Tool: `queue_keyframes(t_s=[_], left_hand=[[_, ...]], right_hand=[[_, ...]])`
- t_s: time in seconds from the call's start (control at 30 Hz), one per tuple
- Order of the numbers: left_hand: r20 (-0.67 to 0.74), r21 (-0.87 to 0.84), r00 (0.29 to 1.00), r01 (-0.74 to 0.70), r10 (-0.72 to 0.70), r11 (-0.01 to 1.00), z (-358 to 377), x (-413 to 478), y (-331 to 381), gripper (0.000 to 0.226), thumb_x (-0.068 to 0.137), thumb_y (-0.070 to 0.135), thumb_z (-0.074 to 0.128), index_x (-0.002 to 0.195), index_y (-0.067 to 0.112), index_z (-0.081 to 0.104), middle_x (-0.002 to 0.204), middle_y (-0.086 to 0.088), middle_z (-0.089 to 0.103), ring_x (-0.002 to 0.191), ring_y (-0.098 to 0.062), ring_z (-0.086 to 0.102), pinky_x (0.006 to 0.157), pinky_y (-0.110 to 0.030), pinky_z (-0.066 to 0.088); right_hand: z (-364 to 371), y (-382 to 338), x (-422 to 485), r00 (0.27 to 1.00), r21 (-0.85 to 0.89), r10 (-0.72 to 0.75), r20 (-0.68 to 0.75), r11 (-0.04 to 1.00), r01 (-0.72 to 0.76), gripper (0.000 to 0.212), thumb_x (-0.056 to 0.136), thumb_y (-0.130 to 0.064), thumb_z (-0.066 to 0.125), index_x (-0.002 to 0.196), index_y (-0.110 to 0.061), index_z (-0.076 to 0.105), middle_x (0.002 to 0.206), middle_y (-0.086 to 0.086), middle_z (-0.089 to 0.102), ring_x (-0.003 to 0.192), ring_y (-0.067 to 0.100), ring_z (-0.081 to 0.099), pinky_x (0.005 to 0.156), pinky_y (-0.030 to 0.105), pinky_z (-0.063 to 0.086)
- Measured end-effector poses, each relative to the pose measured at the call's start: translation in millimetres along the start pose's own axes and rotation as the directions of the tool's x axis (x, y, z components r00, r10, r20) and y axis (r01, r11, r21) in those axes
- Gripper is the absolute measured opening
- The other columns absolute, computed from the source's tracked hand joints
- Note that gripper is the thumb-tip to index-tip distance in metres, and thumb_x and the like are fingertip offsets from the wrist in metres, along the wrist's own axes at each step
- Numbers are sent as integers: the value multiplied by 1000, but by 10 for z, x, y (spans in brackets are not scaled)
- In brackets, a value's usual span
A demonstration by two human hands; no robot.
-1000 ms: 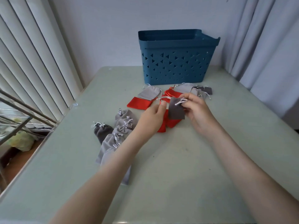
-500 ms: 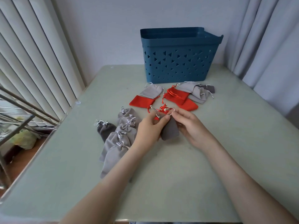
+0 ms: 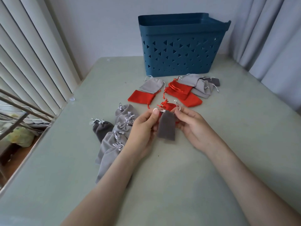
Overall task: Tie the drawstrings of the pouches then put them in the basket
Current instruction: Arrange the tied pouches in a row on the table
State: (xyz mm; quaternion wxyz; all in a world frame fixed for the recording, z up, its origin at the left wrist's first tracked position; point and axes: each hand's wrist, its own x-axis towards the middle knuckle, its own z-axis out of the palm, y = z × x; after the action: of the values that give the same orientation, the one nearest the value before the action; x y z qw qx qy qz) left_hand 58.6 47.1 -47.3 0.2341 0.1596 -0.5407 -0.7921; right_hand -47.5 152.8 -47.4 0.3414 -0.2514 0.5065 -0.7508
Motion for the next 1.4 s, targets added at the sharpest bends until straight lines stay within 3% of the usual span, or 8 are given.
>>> queue_keyframes(t_s=[0.37, 0.53, 0.63, 0.77, 0.9, 1.1, 1.27, 1.4], left_hand=[[-141, 407, 976, -94, 164, 909, 5, -13, -84, 41, 102, 27, 36, 66, 13, 49, 54, 2, 48, 45, -6, 39, 45, -18, 33], [-76, -60, 990, 112, -116, 992, 42, -35, 37, 47, 102, 32, 36, 57, 18, 46, 56, 8, 43, 49, -6, 30, 45, -19, 23], [49, -317, 989, 151, -142, 936, 97, -72, 75, 43, 101, 32, 32, 63, 14, 36, 74, 5, 67, 45, -4, 30, 37, -14, 20], [74, -365, 988, 155, -137, 918, 99, -61, 80, 36, 101, 30, 32, 70, 14, 42, 70, 3, 61, 43, -4, 33, 35, -13, 24], [96, -213, 991, 110, -91, 971, 83, -65, 48, 19, 97, 4, 38, 97, 5, 57, 66, 2, 55, 50, -4, 43, 43, -14, 38], [30, -126, 996, 86, -82, 988, 71, -36, 2, 23, 98, 1, 41, 120, -2, 37, 60, -5, 60, 45, -7, 50, 42, -17, 41], [61, 130, 991, 112, -121, 985, 25, -64, 11, 23, 99, 4, 41, 81, -1, 54, 57, 0, 56, 43, -6, 43, 41, -16, 37], [16, 600, 990, -122, 140, 790, 29, -97, -40, 26, 98, 6, 44, 79, 13, 62, 49, 9, 56, 39, -7, 44, 46, -20, 39]], right_hand=[[-40, -53, 5, 996, 274, 72, -54, 960, -55, 16, 86, -20, 50, 76, -16, 62, 84, 1, 73, 80, 11, 69, 73, 24, 55], [-141, -105, 56, 983, 495, 97, -155, 869, -8, 29, 98, -7, 36, 76, -17, 52, 54, -7, 55, 61, 8, 64, 62, 19, 54], [-101, -121, 53, 984, 434, 123, -125, 899, -57, 20, 94, -3, 39, 79, -13, 48, 47, -7, 45, 47, 6, 51, 53, 15, 48], [9, -74, -9, 996, 182, 73, -43, 981, -64, 18, 96, -7, 40, 88, -5, 56, 51, -4, 49, 46, 6, 43, 50, 13, 39], [47, -45, -47, 999, 4, 35, 9, 999, -35, 7, 83, -10, 53, 85, -7, 59, 56, -2, 57, 49, 5, 42, 51, 11, 38], [75, -35, -94, 985, -281, -93, 147, 951, 132, 19, 89, 0, 53, 94, -15, 64, 65, -6, 64, 61, 4, 53, 57, 14, 39], [108, -63, -124, 985, -390, -85, 150, 910, 138, 33, 88, 5, 55, 106, -21, 61, 65, -3, 64, 63, 6, 55, 60, 15, 42], [105, -18, -119, 990, -480, -60, 127, 870, 114, 33, 87, 5, 58, 107, -21, 62, 64, -4, 66, 64, 7, 57, 62, 17, 45]])
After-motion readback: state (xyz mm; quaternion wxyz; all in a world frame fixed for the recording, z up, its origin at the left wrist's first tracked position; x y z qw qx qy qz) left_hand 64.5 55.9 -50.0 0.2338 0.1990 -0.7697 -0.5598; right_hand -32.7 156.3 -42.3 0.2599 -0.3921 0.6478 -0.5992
